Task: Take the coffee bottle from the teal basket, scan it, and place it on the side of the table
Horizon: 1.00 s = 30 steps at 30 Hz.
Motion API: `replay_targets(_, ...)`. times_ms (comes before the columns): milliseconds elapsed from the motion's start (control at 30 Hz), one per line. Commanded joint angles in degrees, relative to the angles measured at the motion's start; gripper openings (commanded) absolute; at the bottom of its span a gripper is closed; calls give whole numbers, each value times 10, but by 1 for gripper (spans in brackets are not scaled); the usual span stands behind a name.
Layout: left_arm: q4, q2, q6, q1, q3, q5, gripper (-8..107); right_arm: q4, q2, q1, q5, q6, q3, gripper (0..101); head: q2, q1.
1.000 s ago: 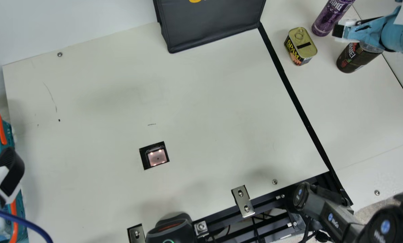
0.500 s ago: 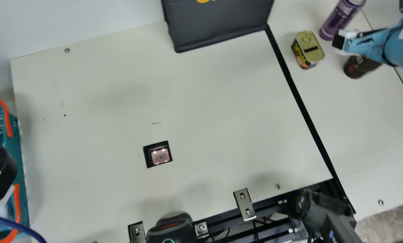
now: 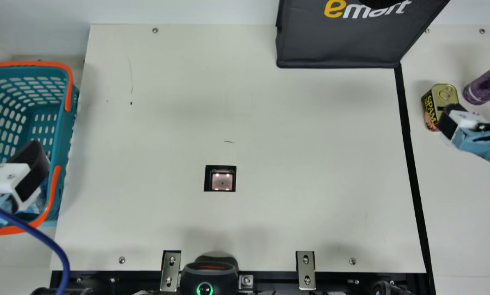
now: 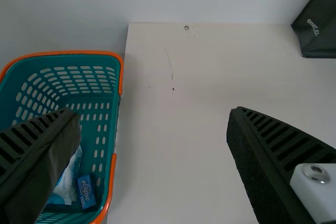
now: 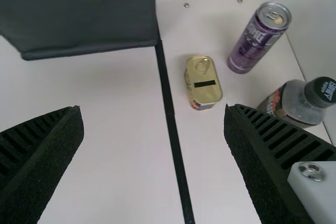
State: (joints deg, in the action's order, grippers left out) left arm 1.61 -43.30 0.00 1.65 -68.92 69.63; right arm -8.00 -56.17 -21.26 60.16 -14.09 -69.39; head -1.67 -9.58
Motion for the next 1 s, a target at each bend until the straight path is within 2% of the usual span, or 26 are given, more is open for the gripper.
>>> replay_targets(0,0,0,0,0,0,0,90,9,14,27,9,15,-1,95,1,17)
replay_targets(633,0,0,0,0,0,0,90,87,134,217,93,140,-4,95,1,17)
replay_targets(967,0,0,0,0,0,0,90,87,138,221,98,141,-3,95,1,17)
